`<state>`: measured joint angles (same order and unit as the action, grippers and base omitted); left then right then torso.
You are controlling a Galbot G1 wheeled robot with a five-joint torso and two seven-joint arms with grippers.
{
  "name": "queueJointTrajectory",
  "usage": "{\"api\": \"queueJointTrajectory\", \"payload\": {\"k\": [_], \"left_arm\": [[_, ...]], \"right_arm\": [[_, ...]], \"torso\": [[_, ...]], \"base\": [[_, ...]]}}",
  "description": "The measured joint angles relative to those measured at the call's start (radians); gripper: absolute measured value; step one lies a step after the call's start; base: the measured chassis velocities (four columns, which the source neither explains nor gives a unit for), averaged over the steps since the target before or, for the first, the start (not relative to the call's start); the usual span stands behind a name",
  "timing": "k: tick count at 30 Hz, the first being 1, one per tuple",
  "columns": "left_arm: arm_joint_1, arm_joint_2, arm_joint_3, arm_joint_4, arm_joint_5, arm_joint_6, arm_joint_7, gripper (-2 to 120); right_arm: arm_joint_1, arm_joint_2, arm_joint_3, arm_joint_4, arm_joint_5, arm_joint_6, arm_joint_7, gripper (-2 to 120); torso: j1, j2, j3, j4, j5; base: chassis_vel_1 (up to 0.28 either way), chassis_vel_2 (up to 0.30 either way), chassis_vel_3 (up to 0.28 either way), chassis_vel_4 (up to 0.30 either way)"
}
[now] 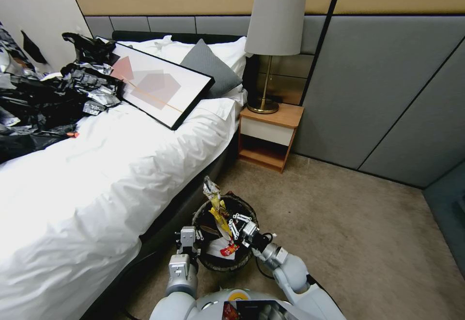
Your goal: Pick up the trash bin, then pick up the garbage from the floor and place it into the trash bin.
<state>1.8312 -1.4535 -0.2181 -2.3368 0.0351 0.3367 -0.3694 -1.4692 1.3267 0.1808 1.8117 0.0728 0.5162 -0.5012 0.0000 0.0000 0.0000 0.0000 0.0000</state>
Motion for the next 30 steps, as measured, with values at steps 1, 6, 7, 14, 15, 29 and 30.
{"api": "queueJointTrajectory", "payload": {"k": [1, 6, 7, 14, 15, 29, 30], "left_arm": [[0.0, 0.0, 0.0, 0.0, 0.0, 0.0, 0.0, 0], [0.001, 0.0, -0.002, -0.003, 0.0, 0.0, 0.0, 0], [0.001, 0.0, -0.003, -0.003, 0.0, 0.0, 0.0, 0], [-0.001, 0.0, -0.006, -0.005, -0.002, -0.001, 0.0, 0], [-0.002, 0.0, -0.006, -0.005, -0.002, -0.001, 0.0, 0], [-0.005, -0.006, -0.012, -0.008, -0.005, -0.002, 0.0, 0], [-0.005, -0.006, -0.012, -0.008, -0.005, -0.002, 0.0, 0]], "right_arm": [[0.0, 0.0, 0.0, 0.0, 0.0, 0.0, 0.0, 0], [-0.001, 0.0, 0.019, -0.029, 0.0, 0.013, -0.002, 0], [0.0, 0.001, 0.026, -0.036, 0.0, 0.017, -0.004, 0], [-0.015, 0.003, 0.051, -0.054, -0.007, 0.035, -0.023, 0], [-0.019, 0.003, 0.052, -0.054, -0.011, 0.038, -0.024, 0], [-0.041, 0.001, 0.069, -0.041, -0.019, 0.058, -0.029, 50], [-0.041, 0.001, 0.069, -0.041, -0.019, 0.058, -0.029, 50]], "torso": [[0.0, 0.0, 0.0, 0.0, 0.0], [0.0, 0.0, 0.0, 0.0, 0.0], [0.0, 0.0, 0.0, 0.0001, 0.0001], [0.0, 0.0, 0.0, 0.0, 0.0], [0.0, 0.0, 0.0, 0.0, 0.0], [0.0, 0.0, 0.0, 0.0, 0.0], [0.0, 0.0, 0.0, 0.0, 0.0]], "base": [[0.0, 0.0, 0.0, 0.0], [0.0, 0.0, 0.0, 0.0], [0.0, 0.0, 0.0, 0.0], [0.0, 0.0, 0.0, 0.0], [0.0, 0.0, 0.0, 0.0], [0.0, 0.0, 0.0, 0.0], [0.0, 0.0, 0.0, 0.0]]}}
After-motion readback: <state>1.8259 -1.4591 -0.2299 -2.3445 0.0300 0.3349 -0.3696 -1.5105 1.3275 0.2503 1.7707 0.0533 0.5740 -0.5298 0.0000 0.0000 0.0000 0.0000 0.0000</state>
